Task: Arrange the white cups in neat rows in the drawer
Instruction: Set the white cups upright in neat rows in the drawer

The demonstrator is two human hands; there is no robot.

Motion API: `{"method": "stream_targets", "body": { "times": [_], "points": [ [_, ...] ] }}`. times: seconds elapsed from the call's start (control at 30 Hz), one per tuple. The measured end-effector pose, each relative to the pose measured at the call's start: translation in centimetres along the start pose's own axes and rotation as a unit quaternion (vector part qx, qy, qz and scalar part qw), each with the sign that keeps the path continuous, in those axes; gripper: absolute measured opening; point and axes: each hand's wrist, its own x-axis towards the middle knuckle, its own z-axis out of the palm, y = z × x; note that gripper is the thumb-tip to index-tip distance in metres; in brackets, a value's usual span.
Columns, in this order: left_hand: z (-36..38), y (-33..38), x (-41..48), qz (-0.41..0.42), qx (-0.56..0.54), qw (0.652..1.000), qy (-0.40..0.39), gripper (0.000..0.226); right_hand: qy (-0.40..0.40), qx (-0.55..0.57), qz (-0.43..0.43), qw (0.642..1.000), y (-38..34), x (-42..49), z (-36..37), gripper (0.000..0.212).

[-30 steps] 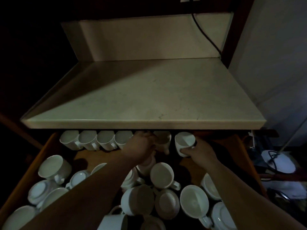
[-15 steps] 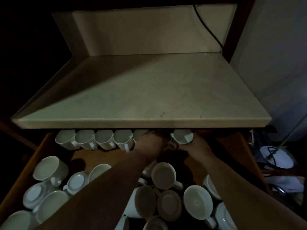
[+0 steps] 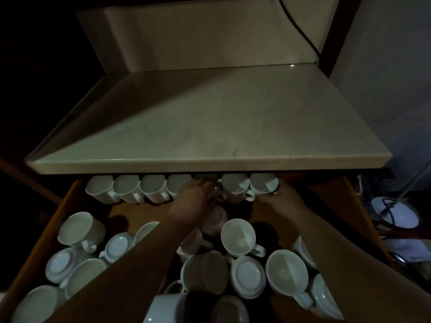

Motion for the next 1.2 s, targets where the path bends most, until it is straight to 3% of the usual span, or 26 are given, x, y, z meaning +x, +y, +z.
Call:
{"method": "stream_targets", "body": {
  "times": [0.17,0.37,0.43,0.5,0.63,0.73,0.83,0.97,1.13,1.2],
  "points": [
    [-0.8,-1.2,-0.6,0.012,0.061,0.998,-0.023,0.039,0.0,-0.023,0.028,0.999,-0.1,0.3,0.0,0.045],
    [0.0,-1.4,0.1,0.008,0.127,0.992,-0.027,0.034,0.004,-0.023,0.049,0.999,0.8,0.8,0.3,0.084],
    [0.1,-1.7,0.0,0.009,0.101,0.994,-0.03,0.036,0.012,-0.03,0.042,0.999,1.7,1.4,0.2,0.089],
    [-0.5,-1.7,-0.5,-0.006,0.033,0.999,-0.025,0.035,0.041,-0.065,0.043,0.996,0.1,-0.2,-0.2,0.087],
    [-2.6,-2.9,-3.4,-0.009,-0.054,0.998,-0.004,0.025,0.091,-0.164,-0.006,0.982,-4.6,-6.3,-0.2,0.051],
    [-4.7,-5.5,-7.6,-0.038,0.019,0.999,-0.032,0.039,0.008,-0.256,-0.063,0.965,-6.5,-9.1,2.4,0.033],
    [-5.6,-9.2,-11.6,0.044,0.076,0.994,-0.07,0.05,-0.074,-0.316,-0.138,0.936,-7.3,-9.4,7.5,0.041],
    [-5.5,-11.9,-14.4,-0.135,0.104,0.963,-0.208,0.092,-0.143,-0.347,-0.21,0.903,-9.2,-10.5,14.4,0.058],
    [-4.5,-12.0,-15.6,-0.115,0.118,0.969,-0.187,0.107,-0.19,-0.392,-0.222,0.872,-9.8,-10.8,19.0,0.078],
    [-3.9,-12.2,-16.2,-0.113,0.13,0.97,-0.172,0.109,-0.195,-0.403,-0.207,0.87,-9.5,-10.7,19.3,0.077]
  ]
}}
